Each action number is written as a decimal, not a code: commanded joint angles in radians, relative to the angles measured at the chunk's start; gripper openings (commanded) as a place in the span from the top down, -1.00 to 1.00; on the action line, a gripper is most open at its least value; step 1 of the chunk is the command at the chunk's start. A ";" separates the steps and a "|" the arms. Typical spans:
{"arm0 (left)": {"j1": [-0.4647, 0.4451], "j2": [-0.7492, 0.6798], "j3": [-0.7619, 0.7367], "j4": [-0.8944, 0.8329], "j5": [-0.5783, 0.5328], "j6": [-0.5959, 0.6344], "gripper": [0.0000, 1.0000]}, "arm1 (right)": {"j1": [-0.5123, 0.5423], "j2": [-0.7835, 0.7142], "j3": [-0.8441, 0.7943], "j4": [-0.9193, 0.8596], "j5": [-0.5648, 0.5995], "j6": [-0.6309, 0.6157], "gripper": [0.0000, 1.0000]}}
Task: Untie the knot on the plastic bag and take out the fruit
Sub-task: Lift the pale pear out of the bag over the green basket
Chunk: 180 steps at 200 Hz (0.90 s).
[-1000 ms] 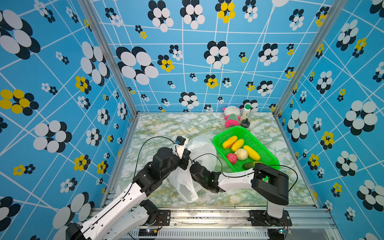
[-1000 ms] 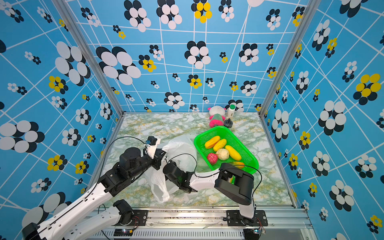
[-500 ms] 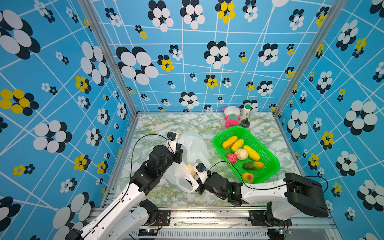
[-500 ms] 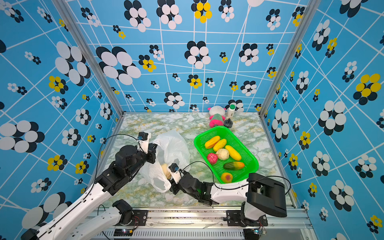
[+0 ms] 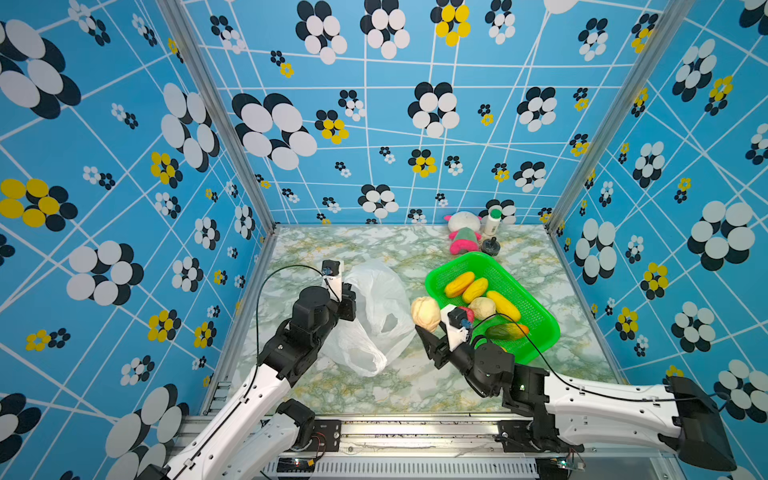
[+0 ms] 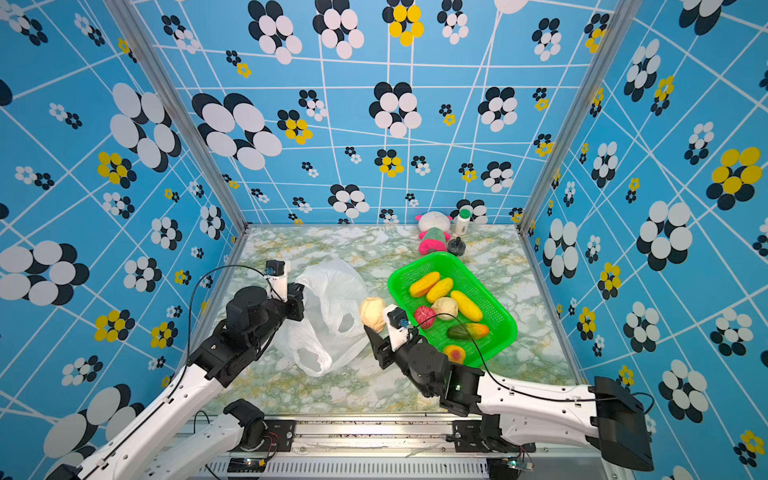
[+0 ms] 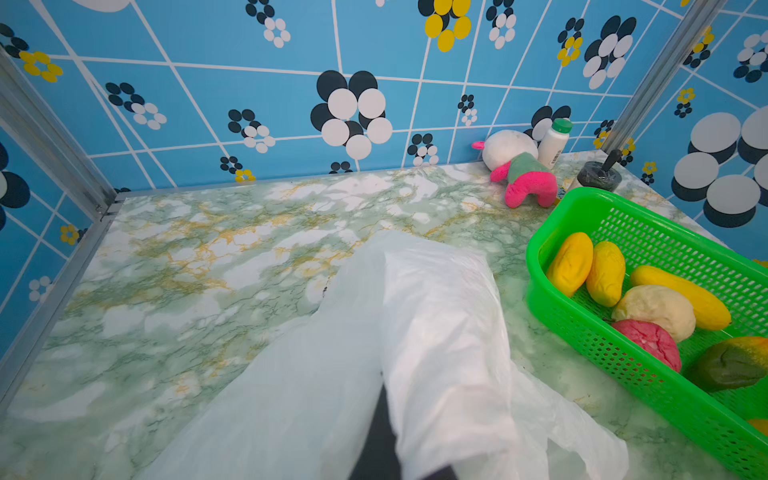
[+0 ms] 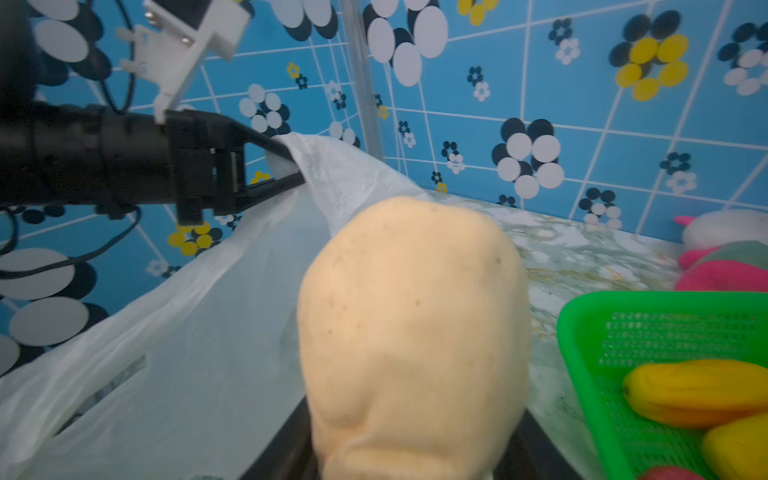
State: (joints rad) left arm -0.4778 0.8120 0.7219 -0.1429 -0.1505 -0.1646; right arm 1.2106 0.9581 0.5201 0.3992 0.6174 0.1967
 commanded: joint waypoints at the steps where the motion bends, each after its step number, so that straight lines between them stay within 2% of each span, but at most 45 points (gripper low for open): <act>1: 0.008 -0.017 0.001 -0.005 0.034 -0.021 1.00 | -0.099 -0.079 -0.021 -0.232 0.214 0.122 0.37; 30: 0.011 -0.008 0.003 -0.003 0.024 -0.026 1.00 | -0.323 -0.177 -0.027 -0.532 0.227 0.399 0.36; 58: 0.020 0.015 0.018 -0.005 0.035 -0.032 1.00 | -0.487 -0.217 -0.050 -0.666 0.144 0.516 0.35; 73: 0.022 0.016 0.010 0.011 0.033 -0.036 1.00 | -0.568 -0.200 -0.067 -0.659 0.055 0.530 0.33; 93: 0.037 0.030 0.006 0.029 0.011 -0.029 1.00 | -0.683 -0.132 -0.075 -0.635 -0.121 0.547 0.34; 110: 0.068 0.058 -0.003 0.070 0.014 -0.016 1.00 | -0.758 -0.068 -0.083 -0.599 -0.215 0.560 0.37; 146: 0.133 0.157 0.008 0.141 0.041 -0.025 1.00 | -0.801 0.055 -0.047 -0.590 -0.212 0.542 0.38; 154: 0.148 0.182 0.017 0.149 0.047 -0.032 1.00 | -0.814 0.078 -0.038 -0.588 -0.218 0.539 0.32; 180: 0.192 0.258 0.052 0.179 0.059 -0.053 1.00 | -0.842 0.121 -0.029 -0.579 -0.237 0.535 -0.11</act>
State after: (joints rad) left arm -0.3202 1.0206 0.7238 -0.0223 -0.1120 -0.1974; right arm 0.3885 1.0527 0.4633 -0.1890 0.4206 0.7258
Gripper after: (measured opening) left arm 0.042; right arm 0.540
